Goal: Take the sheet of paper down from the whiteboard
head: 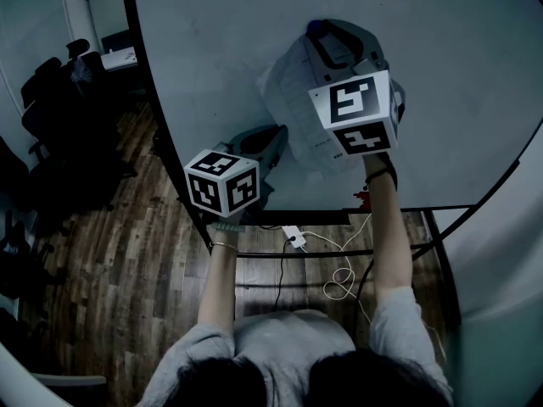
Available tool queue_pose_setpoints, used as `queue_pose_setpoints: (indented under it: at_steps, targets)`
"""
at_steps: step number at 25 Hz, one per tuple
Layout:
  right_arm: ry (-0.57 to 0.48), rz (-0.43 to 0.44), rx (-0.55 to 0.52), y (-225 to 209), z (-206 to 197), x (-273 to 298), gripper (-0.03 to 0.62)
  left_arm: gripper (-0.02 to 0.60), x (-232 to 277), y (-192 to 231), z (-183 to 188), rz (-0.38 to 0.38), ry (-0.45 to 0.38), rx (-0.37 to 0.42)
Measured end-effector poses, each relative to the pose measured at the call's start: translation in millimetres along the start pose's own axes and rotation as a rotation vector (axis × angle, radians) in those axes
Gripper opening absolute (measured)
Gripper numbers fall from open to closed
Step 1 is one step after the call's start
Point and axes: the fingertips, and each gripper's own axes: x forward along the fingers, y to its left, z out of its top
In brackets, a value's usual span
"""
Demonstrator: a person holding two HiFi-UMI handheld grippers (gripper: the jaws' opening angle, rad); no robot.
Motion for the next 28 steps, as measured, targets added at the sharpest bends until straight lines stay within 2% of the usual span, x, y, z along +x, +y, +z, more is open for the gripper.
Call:
queue_pose_setpoints:
  at_steps: [4,7,13,17,22,28]
  targets:
    - [-0.004,-0.006,0.006,-1.0,-1.0,0.7,0.120,0.005,-0.9,4.7,-24.6,0.033,0.086,0.039]
    - [-0.010,-0.007,0.011,-2.3,-3.0,4.1,0.120,0.005,-0.5,6.4,-32.4,0.017,0.080,-0.008]
    - [-0.020,-0.011,0.029,-1.7,-2.9,4.0,0.120,0.005,-2.3,9.4,-34.5,0.024,0.084,-0.002]
    - [-0.040,0.023,0.068,2.6,0.0,3.6,0.121,0.005,-4.0,9.7,-33.3,0.025,0.083,0.002]
    - [-0.042,0.050,0.082,6.3,2.0,0.0,0.160,0.005,-6.9,7.1,-27.9,0.032,0.072,0.010]
    - [-0.065,0.035,0.098,-1.1,1.2,-12.4,0.160,0.005,-8.5,6.1,-25.1,0.047,0.060,0.018]
